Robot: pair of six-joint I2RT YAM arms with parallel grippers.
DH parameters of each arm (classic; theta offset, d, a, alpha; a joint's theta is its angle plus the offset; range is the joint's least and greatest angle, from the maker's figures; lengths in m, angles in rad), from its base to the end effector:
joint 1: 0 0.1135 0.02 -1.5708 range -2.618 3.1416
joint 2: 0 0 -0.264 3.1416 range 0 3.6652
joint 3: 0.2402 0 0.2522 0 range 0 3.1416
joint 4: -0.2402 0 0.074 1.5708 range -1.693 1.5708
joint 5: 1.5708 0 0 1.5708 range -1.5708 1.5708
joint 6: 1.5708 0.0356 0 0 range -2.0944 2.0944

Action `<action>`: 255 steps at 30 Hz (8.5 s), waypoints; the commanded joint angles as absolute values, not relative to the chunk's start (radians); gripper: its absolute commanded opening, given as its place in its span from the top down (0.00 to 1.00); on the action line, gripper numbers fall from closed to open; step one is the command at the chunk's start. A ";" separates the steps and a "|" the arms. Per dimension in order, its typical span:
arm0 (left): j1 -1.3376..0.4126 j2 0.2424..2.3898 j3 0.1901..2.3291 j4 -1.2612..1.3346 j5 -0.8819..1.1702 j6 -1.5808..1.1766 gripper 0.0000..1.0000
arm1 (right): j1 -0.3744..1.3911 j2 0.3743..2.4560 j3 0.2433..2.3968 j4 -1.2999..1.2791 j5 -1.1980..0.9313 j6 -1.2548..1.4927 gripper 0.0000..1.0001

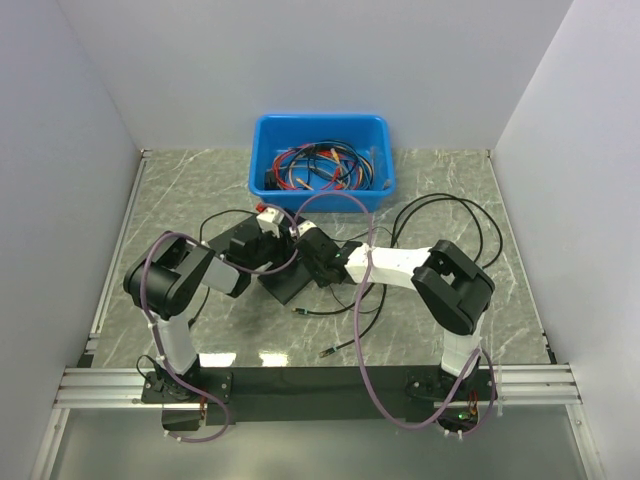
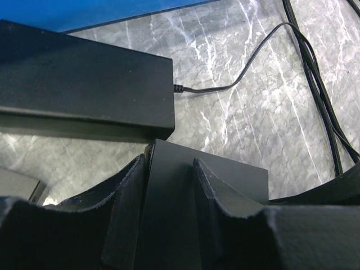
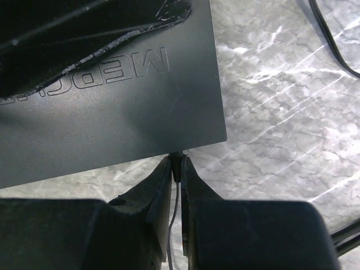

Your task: Insert the plug into the switch port

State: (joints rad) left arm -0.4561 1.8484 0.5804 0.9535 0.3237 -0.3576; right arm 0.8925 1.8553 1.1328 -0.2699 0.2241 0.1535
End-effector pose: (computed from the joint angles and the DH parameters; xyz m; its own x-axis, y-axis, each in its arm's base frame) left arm 0.2869 -0.1534 0.1181 -0.5014 -0.1237 -0.8564 0.5483 0.7202 -0.4250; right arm 0.2427 0.2886 0.1589 -0.6237 -0.5363 -0.5687 -0.5946 0.7978 -0.1003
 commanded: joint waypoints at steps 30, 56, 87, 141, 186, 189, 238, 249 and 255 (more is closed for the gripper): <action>-0.538 1.960 0.690 0.686 0.394 -0.350 0.61 | 0.890 1.706 1.052 0.078 0.345 0.158 0.77; -0.505 1.957 0.693 0.669 0.319 -0.382 0.62 | 0.894 1.447 0.801 0.020 0.362 0.302 0.42; -0.485 1.933 0.681 0.669 0.288 -0.407 0.61 | 0.890 1.664 0.819 0.049 0.308 0.384 0.69; -0.738 1.335 0.666 -0.164 -0.423 -0.810 0.50 | 0.779 1.537 0.969 -0.138 0.289 0.537 0.51; -0.660 1.660 0.721 0.325 -0.216 -0.772 0.55 | 1.057 1.651 0.818 0.140 -0.064 0.770 0.52; -0.689 1.699 0.768 0.357 -0.163 -0.727 0.54 | 1.071 1.657 0.836 0.170 -0.106 0.747 0.52; -0.739 0.931 0.411 -0.032 -0.385 -0.715 0.47 | 1.204 1.770 1.008 -0.140 0.196 0.405 0.50; -0.738 0.893 0.394 -0.025 -0.377 -0.709 0.46 | 1.227 1.807 0.985 -0.153 0.199 0.405 0.78; -0.738 0.893 0.393 -0.022 -0.374 -0.706 0.46 | 1.229 1.810 1.003 -0.198 0.209 0.373 1.00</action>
